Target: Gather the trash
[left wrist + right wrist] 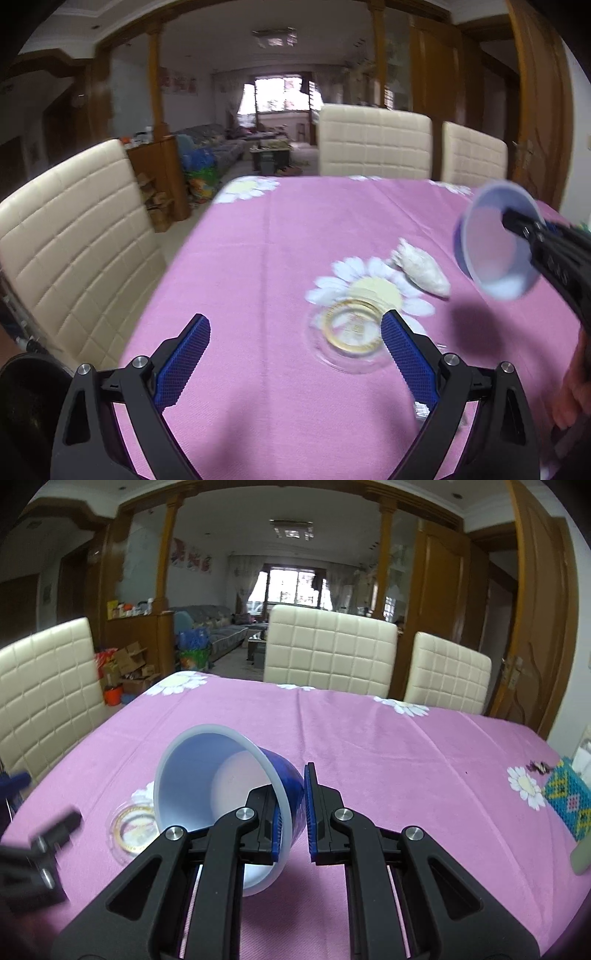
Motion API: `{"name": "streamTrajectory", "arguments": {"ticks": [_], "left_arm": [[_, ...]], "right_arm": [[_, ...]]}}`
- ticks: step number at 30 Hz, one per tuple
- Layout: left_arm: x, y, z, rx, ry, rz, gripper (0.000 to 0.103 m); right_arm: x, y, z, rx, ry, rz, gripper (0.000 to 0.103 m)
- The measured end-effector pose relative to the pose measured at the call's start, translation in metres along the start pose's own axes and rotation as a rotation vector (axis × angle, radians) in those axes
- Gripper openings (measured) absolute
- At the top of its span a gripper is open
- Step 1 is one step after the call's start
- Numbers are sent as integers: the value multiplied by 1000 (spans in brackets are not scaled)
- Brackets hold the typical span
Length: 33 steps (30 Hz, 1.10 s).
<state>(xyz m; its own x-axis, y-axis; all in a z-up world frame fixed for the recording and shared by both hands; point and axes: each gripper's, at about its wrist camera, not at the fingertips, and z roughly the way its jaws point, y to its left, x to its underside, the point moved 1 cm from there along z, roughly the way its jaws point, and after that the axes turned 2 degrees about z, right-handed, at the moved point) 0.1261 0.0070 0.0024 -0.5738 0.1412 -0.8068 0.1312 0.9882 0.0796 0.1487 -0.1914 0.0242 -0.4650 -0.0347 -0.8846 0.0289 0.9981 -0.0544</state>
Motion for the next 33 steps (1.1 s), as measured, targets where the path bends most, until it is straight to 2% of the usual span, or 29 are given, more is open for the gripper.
{"name": "streamTrajectory", "arguments": {"ticks": [4, 8, 11, 12, 13, 14, 15, 17, 19, 22, 24, 26, 33], "left_arm": [[1, -25, 5, 32, 21, 53, 91], [8, -48, 7, 114, 79, 63, 91], [21, -69, 11, 97, 142, 145, 91], [22, -73, 10, 89, 146, 162, 88], [23, -75, 7, 84, 136, 168, 70], [24, -75, 5, 94, 138, 168, 57], [25, -75, 7, 112, 156, 167, 32], [27, -73, 6, 114, 163, 164, 22], [26, -68, 2, 112, 145, 159, 3], [22, -48, -4, 90, 131, 95, 1], [19, -28, -10, 16, 89, 76, 1], [18, -13, -13, -21, 73, 53, 1], [21, 23, -28, -92, 33, -1, 1]], "right_arm": [[1, -12, 8, -3, 33, 36, 11], [3, -10, 9, -10, 45, 22, 11], [5, -4, 6, -11, 38, -4, 11], [5, -3, 4, -12, 35, -10, 11], [5, -1, 4, -14, 32, -16, 11], [5, -1, 4, -16, 31, -18, 11], [5, 0, 3, -17, 30, -20, 11], [6, 1, 3, -20, 31, -20, 11], [6, 1, 4, -24, 35, -21, 12], [9, 8, 2, -54, 46, -30, 12], [11, 15, 1, -88, 50, -43, 12], [14, 28, -4, -134, 53, -71, 12], [26, 70, -25, -264, 37, -172, 12]]}}
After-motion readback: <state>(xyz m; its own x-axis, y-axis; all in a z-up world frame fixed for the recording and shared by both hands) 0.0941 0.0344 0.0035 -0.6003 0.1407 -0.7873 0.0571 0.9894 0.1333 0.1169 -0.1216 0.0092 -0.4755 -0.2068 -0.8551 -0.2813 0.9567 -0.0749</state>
